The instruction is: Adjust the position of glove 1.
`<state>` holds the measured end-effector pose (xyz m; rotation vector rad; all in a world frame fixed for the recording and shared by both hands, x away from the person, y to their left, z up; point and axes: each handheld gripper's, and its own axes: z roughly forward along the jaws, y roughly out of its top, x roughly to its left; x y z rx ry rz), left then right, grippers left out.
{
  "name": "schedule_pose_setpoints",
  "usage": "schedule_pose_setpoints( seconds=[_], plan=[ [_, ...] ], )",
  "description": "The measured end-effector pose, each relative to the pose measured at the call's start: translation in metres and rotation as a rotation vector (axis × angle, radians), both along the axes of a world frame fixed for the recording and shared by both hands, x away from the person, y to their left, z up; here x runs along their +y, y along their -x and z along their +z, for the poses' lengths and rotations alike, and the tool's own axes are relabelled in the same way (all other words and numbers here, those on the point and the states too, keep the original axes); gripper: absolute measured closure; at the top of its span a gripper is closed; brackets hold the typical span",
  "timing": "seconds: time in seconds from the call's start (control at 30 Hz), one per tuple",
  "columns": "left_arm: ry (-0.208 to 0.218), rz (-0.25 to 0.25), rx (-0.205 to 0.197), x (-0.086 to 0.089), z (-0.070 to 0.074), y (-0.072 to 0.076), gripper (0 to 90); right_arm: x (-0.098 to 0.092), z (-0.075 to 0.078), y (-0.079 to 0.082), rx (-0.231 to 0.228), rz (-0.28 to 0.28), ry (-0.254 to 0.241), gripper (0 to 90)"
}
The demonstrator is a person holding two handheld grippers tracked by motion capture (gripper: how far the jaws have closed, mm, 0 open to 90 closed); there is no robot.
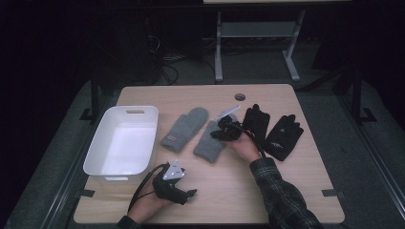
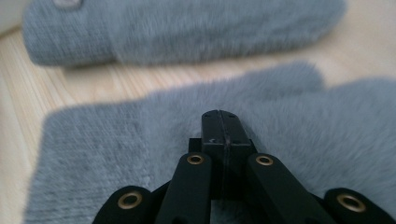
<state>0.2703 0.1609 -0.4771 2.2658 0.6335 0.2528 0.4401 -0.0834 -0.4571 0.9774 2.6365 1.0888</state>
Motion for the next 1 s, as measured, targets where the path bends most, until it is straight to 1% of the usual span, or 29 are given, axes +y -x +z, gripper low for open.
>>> schedule_pose_setpoints(
  seconds=[0.07, 0.2, 0.27, 0.3, 0.33, 0.37, 0.5, 0.53, 0.57, 0.63, 0.67, 0.7, 0.83, 0.9, 0.93, 0.97, 1.0],
  plan=[
    [-0.001, 0.001, -0.001, 0.000, 0.000, 0.000, 12.4, -0.002, -0.003, 0.002, 0.009, 0.003, -0.015, 90.0],
    [-0.001, 0.001, -0.001, 0.000, 0.000, 0.000, 12.4, -0.003, -0.001, 0.010, 0.022, 0.014, -0.007, 90.0],
    [0.002, 0.003, 0.004, 0.000, 0.000, 0.000, 12.4, -0.005, -0.002, 0.015, 0.023, 0.032, -0.008, 90.0],
    [-0.001, 0.001, 0.000, 0.000, 0.000, 0.000, 12.4, -0.006, -0.002, 0.018, 0.026, 0.044, -0.015, 90.0],
    [-0.002, 0.001, -0.001, 0.000, 0.000, 0.000, 12.4, -0.007, -0.002, 0.020, 0.027, 0.058, -0.012, 90.0],
    [-0.001, 0.001, -0.001, 0.000, 0.000, 0.000, 12.3, -0.007, -0.002, 0.024, 0.037, 0.067, -0.016, 90.0],
    [-0.005, -0.003, -0.006, 0.000, 0.000, 0.000, 12.4, -0.007, -0.001, 0.038, 0.033, 0.107, -0.004, 90.0],
    [-0.005, -0.003, -0.006, 0.000, 0.000, 0.000, 12.4, -0.007, -0.001, 0.038, 0.033, 0.107, -0.004, 90.0],
    [-0.004, -0.002, -0.005, 0.000, 0.000, 0.000, 12.4, -0.008, -0.001, 0.044, 0.030, 0.120, 0.005, 90.0],
    [-0.006, -0.003, -0.005, 0.000, 0.000, 0.000, 12.4, -0.008, -0.001, 0.050, 0.027, 0.134, 0.007, 90.0],
    [-0.006, -0.003, -0.005, 0.000, 0.000, 0.000, 12.4, -0.008, -0.001, 0.050, 0.027, 0.134, 0.007, 90.0],
    [-0.012, -0.005, -0.007, 0.001, 0.000, -0.001, 12.4, -0.009, -0.001, 0.058, 0.028, 0.142, 0.013, 90.0],
    [-0.013, -0.006, -0.008, 0.001, 0.001, -0.001, 12.4, -0.009, 0.001, 0.071, 0.024, 0.147, 0.024, 90.0],
    [-0.014, -0.006, -0.008, 0.001, 0.001, -0.001, 12.4, -0.008, 0.001, 0.078, 0.021, 0.140, 0.033, 90.0],
    [-0.014, -0.006, -0.008, 0.001, 0.001, -0.001, 12.4, -0.007, 0.001, 0.081, 0.019, 0.136, 0.028, 90.0],
    [-0.003, -0.001, -0.005, 0.000, 0.000, 0.000, 12.4, -0.008, 0.001, 0.085, 0.014, 0.136, 0.033, 90.0],
    [-0.003, 0.000, -0.005, 0.000, 0.000, 0.000, 12.4, -0.007, 0.001, 0.089, 0.016, 0.133, 0.033, 90.0]
  ],
)
